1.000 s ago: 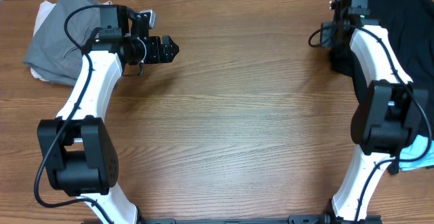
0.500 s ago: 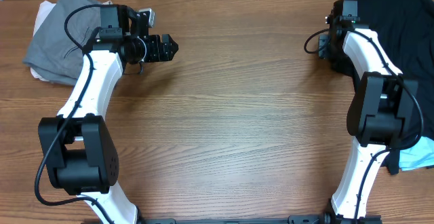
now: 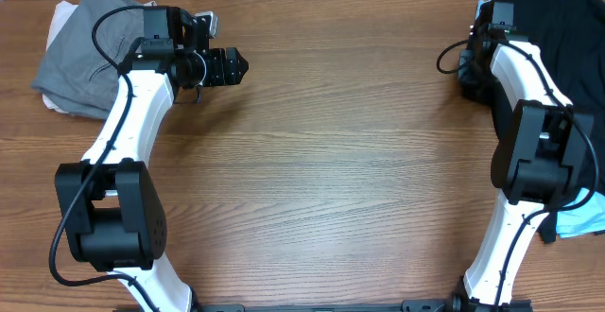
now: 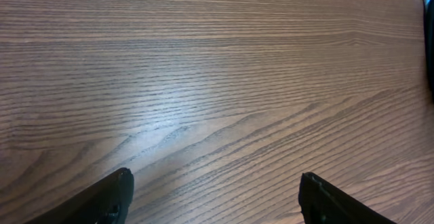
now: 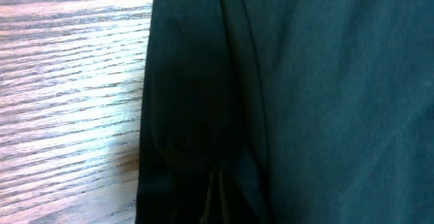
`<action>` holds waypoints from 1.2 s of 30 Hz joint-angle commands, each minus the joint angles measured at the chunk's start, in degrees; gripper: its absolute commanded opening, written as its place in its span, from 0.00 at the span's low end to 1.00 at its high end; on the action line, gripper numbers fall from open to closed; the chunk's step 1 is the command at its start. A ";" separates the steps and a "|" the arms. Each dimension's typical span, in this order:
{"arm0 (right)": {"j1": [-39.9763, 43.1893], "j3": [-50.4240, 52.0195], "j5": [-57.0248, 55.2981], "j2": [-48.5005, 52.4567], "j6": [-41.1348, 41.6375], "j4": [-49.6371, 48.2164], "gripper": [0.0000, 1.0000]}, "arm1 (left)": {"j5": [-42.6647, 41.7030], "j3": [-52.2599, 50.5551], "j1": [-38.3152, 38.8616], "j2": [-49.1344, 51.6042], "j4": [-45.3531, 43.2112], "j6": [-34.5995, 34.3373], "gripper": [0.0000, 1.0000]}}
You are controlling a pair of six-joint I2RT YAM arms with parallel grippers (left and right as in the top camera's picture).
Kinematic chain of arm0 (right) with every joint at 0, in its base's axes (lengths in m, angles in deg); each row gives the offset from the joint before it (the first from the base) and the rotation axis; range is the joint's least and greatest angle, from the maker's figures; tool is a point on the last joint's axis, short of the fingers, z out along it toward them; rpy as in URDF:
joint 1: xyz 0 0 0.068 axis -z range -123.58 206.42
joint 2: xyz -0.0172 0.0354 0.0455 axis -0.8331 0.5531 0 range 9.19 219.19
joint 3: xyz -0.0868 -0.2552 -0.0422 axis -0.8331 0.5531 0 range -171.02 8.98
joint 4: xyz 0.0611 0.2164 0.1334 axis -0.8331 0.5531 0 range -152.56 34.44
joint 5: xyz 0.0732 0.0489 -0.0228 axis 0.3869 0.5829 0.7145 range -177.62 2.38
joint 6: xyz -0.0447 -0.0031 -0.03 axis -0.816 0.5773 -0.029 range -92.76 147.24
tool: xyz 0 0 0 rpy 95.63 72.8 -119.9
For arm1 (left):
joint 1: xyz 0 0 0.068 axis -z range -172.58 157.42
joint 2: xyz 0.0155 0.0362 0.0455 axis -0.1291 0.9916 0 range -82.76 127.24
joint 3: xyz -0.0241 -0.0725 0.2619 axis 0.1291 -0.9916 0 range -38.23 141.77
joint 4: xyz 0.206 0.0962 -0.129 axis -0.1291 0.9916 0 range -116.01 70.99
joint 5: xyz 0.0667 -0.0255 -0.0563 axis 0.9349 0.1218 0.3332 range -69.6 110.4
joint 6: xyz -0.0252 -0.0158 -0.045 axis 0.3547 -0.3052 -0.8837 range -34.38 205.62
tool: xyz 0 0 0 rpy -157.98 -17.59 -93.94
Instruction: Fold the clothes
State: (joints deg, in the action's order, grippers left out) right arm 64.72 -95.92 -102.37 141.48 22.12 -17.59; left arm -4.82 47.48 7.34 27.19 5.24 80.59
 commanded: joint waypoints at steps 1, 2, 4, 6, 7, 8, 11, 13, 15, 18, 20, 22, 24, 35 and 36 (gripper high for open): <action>-0.26 -0.20 0.74 -0.15 0.66 -0.28 0.04 | 0.33 1.29 0.26 0.44 -0.44 -0.81 0.78; -0.44 -0.72 1.64 -0.17 0.66 0.20 0.04 | 0.33 1.31 0.26 0.44 -0.61 -0.81 0.76; -0.96 -2.51 4.07 -0.46 0.66 1.86 0.04 | -0.22 1.31 0.09 0.44 -1.73 -1.07 0.70; -1.51 -5.07 8.28 -1.03 0.63 4.48 0.04 | -0.92 1.46 0.04 0.39 -2.78 -2.49 0.70; -1.66 -6.67 10.99 -1.33 0.61 6.16 0.04 | -1.95 1.62 0.04 0.39 -3.17 -2.91 0.71; -1.84 -9.18 14.75 -1.79 0.63 8.85 0.04 | -3.52 1.90 0.04 0.39 -3.69 -2.97 0.71; -1.88 -16.79 23.19 -2.67 0.63 16.68 0.04 | -5.86 3.06 -0.02 0.39 -4.74 -5.16 0.67; -1.92 -22.62 25.90 -3.06 0.61 22.73 0.04 | -5.97 4.28 -0.11 0.39 -4.39 -5.53 0.66; -2.29 -28.13 26.03 -3.23 0.61 28.70 0.04 | -5.95 5.88 -0.37 0.39 -3.48 -5.81 0.65; -3.65 -35.95 26.03 -3.32 0.20 37.46 0.04 | -5.95 9.05 -1.01 0.39 -1.38 -6.40 0.64; -5.68 -41.53 26.01 -3.41 -0.26 43.41 0.04 | -5.90 12.61 -1.81 0.39 0.48 -6.23 0.65; -7.72 -45.40 25.99 -3.45 -0.31 47.28 0.04 | -5.92 15.87 -2.89 0.39 2.64 -6.12 0.66; -11.37 -49.66 26.25 -3.52 -0.26 51.10 0.04 | -5.92 20.94 -4.66 0.39 6.38 -6.12 0.69; -31.78 -51.06 30.53 -3.65 0.85 52.06 0.04 | -5.90 30.95 -9.92 0.31 15.39 -1.05 0.80; -35.41 -51.06 30.77 -3.61 0.87 51.93 0.04 | -5.90 30.99 -10.86 0.22 15.61 -0.87 0.81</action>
State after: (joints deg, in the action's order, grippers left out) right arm 36.09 -145.43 -74.78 140.06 22.80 34.56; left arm -10.02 76.48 -1.75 27.21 20.08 76.87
